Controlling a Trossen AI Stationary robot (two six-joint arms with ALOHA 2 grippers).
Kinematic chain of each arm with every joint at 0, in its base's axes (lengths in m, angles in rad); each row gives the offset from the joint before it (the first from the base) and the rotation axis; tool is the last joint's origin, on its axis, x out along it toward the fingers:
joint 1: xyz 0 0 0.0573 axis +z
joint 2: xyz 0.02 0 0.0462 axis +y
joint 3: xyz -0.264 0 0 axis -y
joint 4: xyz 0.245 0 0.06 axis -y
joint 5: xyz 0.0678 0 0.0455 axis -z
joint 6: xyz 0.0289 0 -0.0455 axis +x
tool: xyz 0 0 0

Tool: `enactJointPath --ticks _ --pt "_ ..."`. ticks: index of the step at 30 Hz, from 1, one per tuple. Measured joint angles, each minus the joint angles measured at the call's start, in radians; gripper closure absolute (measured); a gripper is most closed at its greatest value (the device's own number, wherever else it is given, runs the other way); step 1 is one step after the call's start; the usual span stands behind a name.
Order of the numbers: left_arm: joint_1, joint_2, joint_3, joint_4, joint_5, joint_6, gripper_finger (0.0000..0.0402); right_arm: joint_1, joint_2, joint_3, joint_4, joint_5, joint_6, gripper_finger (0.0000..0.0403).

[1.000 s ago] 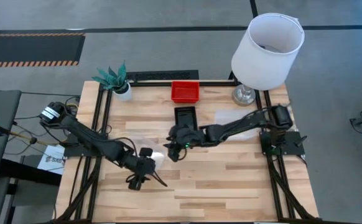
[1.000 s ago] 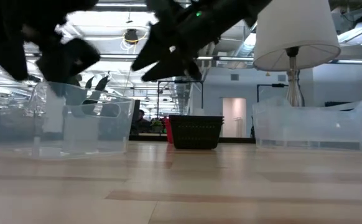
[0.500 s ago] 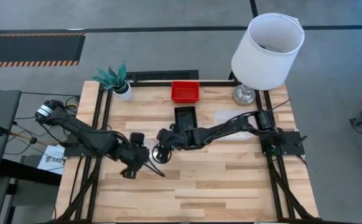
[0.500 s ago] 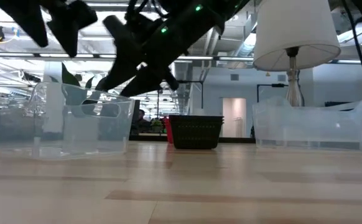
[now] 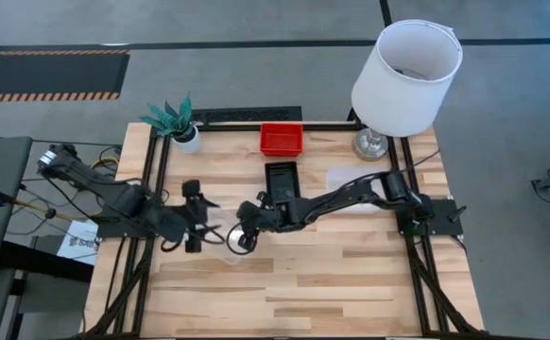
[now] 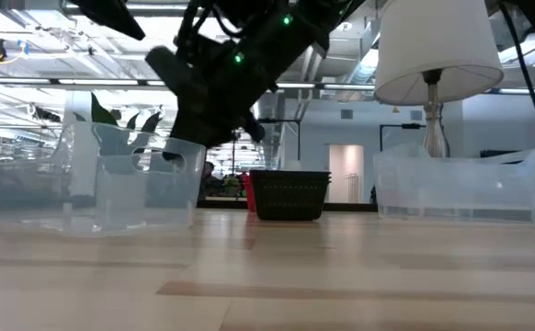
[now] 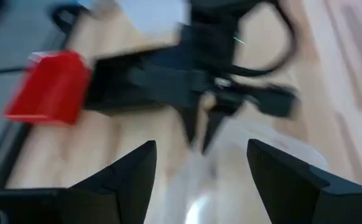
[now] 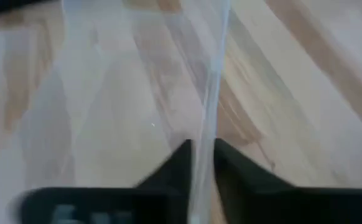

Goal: Stack baskets by color
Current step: Stack the left transparent bin on top of the right transparent bins

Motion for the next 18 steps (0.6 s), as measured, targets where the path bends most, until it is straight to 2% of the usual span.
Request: enactJointPath --ticks 2,3,7,9,11,14,18 --pt "-0.003 -0.061 -0.065 0.068 -0.076 0.000 0.0164 -0.001 -0.014 0.001 -0.002 -0.003 -0.019 0.0371" --pt "-0.004 -0.092 -0.104 0.105 -0.115 0.001 0.0166 -0.002 -0.023 -0.001 -0.014 -0.008 -0.042 0.0385" --pt "0.008 -0.211 -0.265 0.322 -0.212 0.034 0.0181 -0.013 -0.086 -0.001 -0.052 -0.145 -0.075 0.0394" --pt "0.019 -0.264 -0.314 0.414 -0.224 0.057 0.0190 -0.011 -0.135 -0.001 -0.082 -0.223 -0.108 0.0397" --pt "0.027 -0.321 -0.334 0.436 -0.227 0.076 0.0199 -0.004 -0.195 -0.012 -0.140 -0.292 -0.139 0.0398" --pt "0.029 -0.397 -0.336 0.438 -0.226 0.084 0.0213 0.010 -0.321 -0.094 -0.204 -0.366 -0.171 0.0399" --pt "0.029 -0.473 -0.336 0.440 -0.222 0.109 0.0229 0.009 -0.576 -0.298 -0.220 -0.374 -0.177 0.0400"
